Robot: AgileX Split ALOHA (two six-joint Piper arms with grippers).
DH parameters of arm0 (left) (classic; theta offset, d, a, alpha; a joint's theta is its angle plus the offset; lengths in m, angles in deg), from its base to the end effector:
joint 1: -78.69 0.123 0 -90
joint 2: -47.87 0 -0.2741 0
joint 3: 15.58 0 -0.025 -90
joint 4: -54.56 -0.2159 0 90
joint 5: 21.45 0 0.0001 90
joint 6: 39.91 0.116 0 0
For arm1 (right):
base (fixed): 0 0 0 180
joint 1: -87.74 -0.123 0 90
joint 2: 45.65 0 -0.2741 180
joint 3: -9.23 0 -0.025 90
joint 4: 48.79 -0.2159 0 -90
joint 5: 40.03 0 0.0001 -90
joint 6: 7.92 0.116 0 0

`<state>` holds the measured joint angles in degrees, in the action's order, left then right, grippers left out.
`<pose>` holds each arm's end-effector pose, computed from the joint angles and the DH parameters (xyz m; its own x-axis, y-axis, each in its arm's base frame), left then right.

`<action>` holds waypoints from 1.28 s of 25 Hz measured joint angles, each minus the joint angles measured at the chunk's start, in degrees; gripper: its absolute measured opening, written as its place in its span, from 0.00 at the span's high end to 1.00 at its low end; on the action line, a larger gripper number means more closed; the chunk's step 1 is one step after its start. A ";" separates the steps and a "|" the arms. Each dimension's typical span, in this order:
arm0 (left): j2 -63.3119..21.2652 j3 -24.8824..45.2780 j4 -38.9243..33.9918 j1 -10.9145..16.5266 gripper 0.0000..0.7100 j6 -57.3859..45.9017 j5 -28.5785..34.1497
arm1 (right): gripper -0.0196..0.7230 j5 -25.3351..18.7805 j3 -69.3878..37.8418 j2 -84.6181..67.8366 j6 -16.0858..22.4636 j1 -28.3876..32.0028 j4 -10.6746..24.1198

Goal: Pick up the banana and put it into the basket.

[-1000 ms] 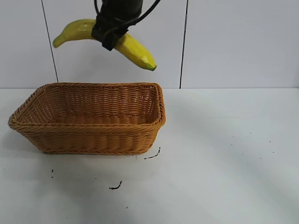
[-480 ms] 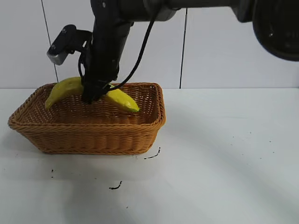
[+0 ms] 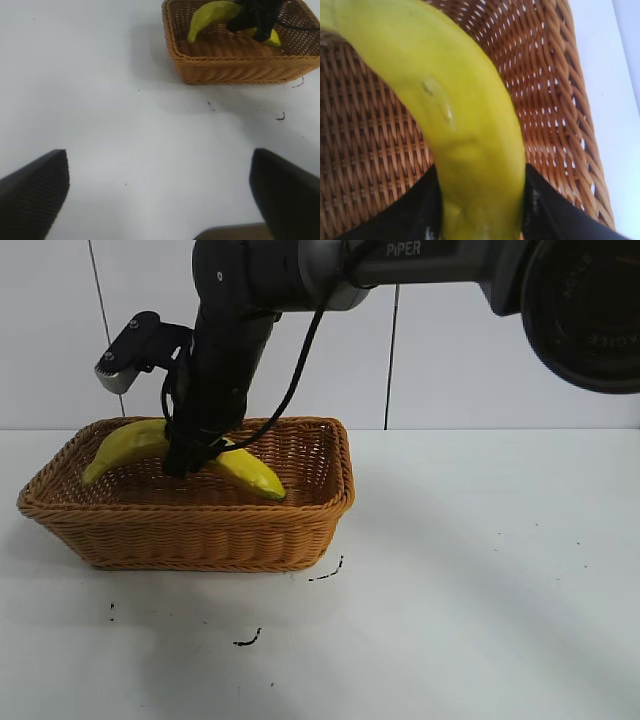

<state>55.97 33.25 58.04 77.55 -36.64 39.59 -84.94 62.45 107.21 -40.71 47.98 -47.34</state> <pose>-0.0019 -0.0061 0.2460 -0.4662 0.0369 -0.8839 0.0797 0.9968 -0.0004 0.4073 0.3362 0.1420 -0.1688 -0.8643 -0.4739 -0.8731 0.3541 -0.3350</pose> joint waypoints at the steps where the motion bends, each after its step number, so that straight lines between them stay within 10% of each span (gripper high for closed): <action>1: 0.00 0.00 0.00 0.00 0.02 0.00 0.00 | 0.16 -0.82 0.00 -0.51 1.69 0.00 -0.05; 15: 0.00 0.00 0.00 0.00 0.02 0.00 0.00 | 0.16 -18.96 7.78 -9.47 30.09 7.29 -2.56; 32: 0.00 0.00 0.00 0.00 0.02 0.00 0.00 | 0.16 -24.73 7.83 -9.47 31.94 33.72 -2.37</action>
<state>55.97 33.25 58.04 77.55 -36.64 39.59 -109.67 70.28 97.74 -8.77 81.70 -49.71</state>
